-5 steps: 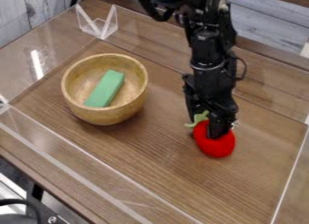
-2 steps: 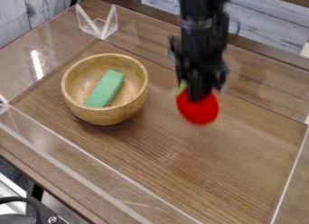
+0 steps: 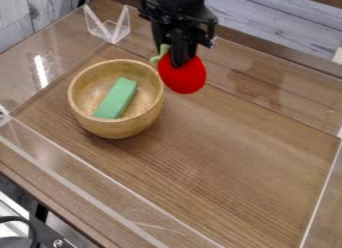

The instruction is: Move the red object to the left side of the table

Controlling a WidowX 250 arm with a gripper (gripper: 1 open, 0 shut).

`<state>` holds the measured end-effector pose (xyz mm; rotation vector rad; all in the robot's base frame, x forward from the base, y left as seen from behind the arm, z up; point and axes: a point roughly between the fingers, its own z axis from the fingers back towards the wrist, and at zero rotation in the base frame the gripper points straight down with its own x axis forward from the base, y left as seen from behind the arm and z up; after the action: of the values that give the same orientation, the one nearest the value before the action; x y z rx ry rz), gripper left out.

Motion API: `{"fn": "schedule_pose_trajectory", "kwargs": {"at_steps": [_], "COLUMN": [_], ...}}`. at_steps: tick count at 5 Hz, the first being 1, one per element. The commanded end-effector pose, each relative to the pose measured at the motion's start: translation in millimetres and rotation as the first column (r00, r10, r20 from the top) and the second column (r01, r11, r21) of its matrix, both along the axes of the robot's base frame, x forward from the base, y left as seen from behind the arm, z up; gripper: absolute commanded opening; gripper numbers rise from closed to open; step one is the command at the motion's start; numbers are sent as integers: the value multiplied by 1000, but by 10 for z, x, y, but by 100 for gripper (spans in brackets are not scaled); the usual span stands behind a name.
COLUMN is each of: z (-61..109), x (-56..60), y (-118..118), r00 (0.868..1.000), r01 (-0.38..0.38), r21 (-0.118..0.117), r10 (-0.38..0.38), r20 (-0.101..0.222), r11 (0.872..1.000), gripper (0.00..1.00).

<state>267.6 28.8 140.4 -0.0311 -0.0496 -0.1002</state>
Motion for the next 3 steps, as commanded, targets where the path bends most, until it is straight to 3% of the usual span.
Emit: {"fn": "schedule_pose_trajectory", "kwargs": {"at_steps": [1,3], "z": [196,-47], "x": [-30,-64], "y": [-77,-26], "r00": [997,995], "r01": [-47,-96], "r21": [11,10], "r10": [47,96], "r20": [62,42], "r11": [999,995], "gripper": [0,0]}}
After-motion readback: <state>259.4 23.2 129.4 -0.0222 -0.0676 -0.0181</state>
